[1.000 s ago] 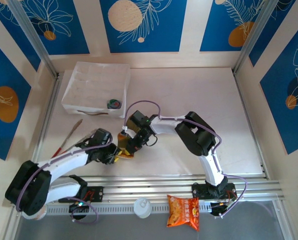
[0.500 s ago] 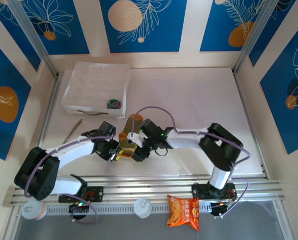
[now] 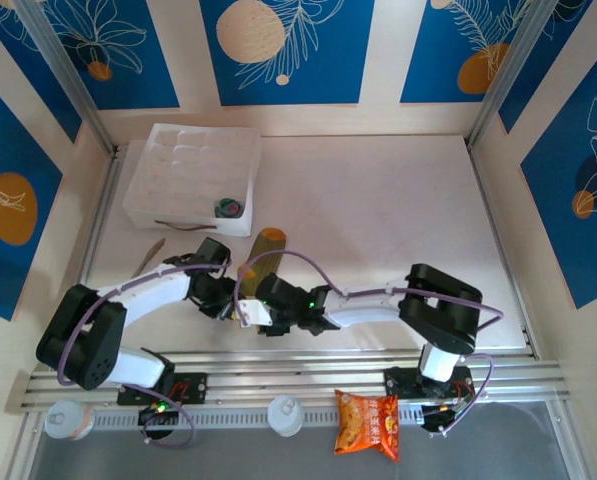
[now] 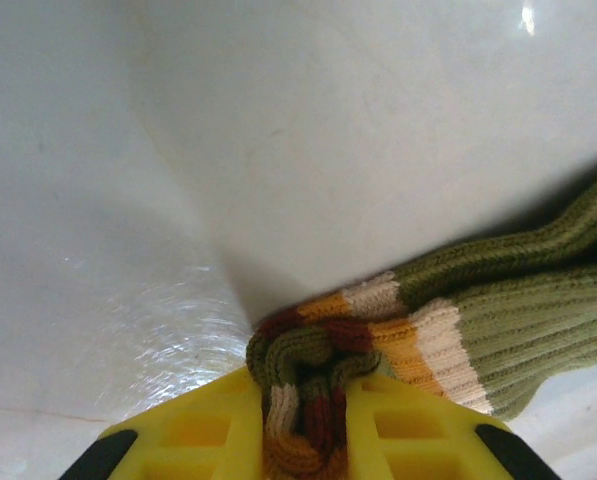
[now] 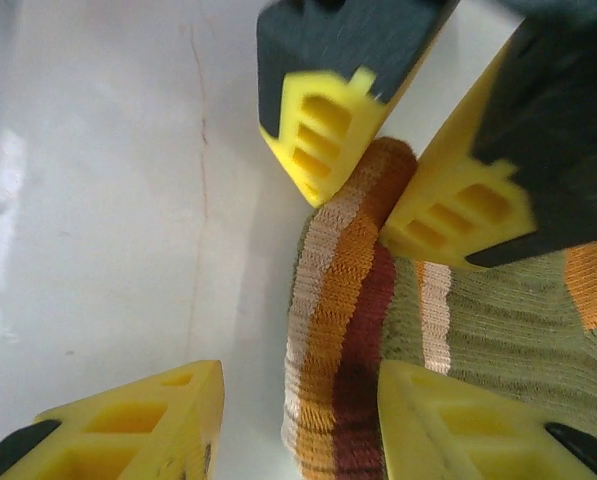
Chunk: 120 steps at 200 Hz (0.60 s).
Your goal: Roll the socks
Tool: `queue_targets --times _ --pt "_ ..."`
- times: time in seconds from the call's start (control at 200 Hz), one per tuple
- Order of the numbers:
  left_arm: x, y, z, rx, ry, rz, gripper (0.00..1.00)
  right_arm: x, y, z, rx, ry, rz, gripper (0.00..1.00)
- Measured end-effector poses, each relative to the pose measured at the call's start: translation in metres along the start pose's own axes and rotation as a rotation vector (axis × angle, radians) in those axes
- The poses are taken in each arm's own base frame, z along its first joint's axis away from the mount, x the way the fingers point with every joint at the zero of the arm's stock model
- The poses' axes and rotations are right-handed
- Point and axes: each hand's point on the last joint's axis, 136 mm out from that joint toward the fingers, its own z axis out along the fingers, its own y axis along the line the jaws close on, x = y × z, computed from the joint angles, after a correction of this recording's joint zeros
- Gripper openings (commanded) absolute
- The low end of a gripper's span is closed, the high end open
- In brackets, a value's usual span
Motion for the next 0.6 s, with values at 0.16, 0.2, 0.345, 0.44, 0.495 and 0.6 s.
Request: queue_targets --times 0.16,0.2,0.345,0.44,0.495,0.6 --pt "0.000 -0.001 0.000 -0.003 0.035 -0.003 0.20 0.003 -0.009 0.016 0.048 0.058 -0.058 0.40" --pt "0.000 -0.001 -0.001 -0.004 0.041 -0.001 0.19 0.003 -0.012 0.020 0.063 0.070 -0.062 0.37" --pt "-0.001 -0.001 -0.002 0.001 0.050 0.003 0.21 0.003 -0.015 0.025 0.071 0.112 -0.060 0.02" --pt "-0.005 0.000 -0.005 0.015 0.035 -0.004 0.34 0.000 -0.017 0.025 0.059 0.113 -0.018 0.00" --pt "-0.008 0.004 -0.009 0.024 0.008 -0.003 0.46 -0.003 -0.016 0.026 0.029 0.100 0.019 0.00" --pt "-0.016 0.011 -0.021 0.043 -0.063 -0.026 0.62 -0.013 -0.008 0.026 -0.070 0.053 0.105 0.00"
